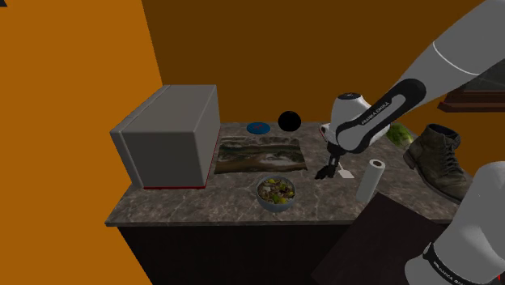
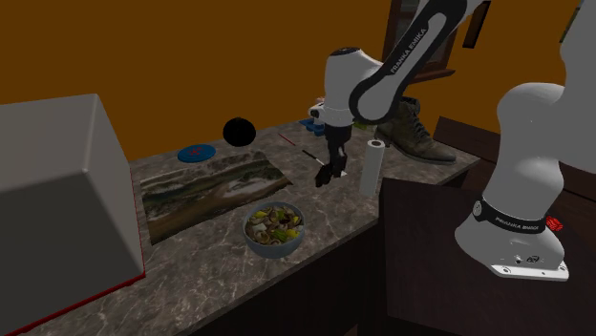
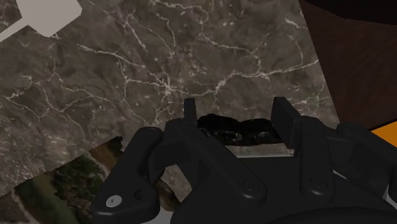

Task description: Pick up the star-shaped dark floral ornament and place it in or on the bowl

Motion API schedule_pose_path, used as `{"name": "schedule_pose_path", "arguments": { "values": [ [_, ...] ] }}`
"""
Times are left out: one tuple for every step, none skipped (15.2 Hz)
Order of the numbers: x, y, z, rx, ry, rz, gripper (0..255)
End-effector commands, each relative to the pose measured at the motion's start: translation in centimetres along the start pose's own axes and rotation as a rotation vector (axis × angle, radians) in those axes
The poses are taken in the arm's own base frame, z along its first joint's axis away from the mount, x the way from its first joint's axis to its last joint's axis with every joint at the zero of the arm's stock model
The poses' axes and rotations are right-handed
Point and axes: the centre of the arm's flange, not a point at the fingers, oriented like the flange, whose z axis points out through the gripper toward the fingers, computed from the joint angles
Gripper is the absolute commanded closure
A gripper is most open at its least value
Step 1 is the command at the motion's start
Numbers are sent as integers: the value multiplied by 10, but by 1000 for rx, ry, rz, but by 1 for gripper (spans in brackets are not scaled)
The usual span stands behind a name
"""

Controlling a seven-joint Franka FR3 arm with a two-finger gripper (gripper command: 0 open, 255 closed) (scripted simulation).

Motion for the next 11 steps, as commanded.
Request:
{"name": "schedule_pose_path", "arguments": {
  "values": [
    [21,-17,-6,0,0,2,255],
    [31,-26,-7,0,0,2,255],
    [40,-35,-8,0,0,2,255],
    [50,-44,-10,0,0,2,255],
    [60,-53,-11,0,0,2,255],
    [70,-61,-12,0,0,2,255],
    [79,-70,-14,0,0,2,255],
    [89,-79,-15,0,0,2,255],
    [99,-88,-16,0,0,2,255],
    [108,-97,-18,0,0,2,255],
    [118,-105,-19,0,0,2,255]
  ]
}}
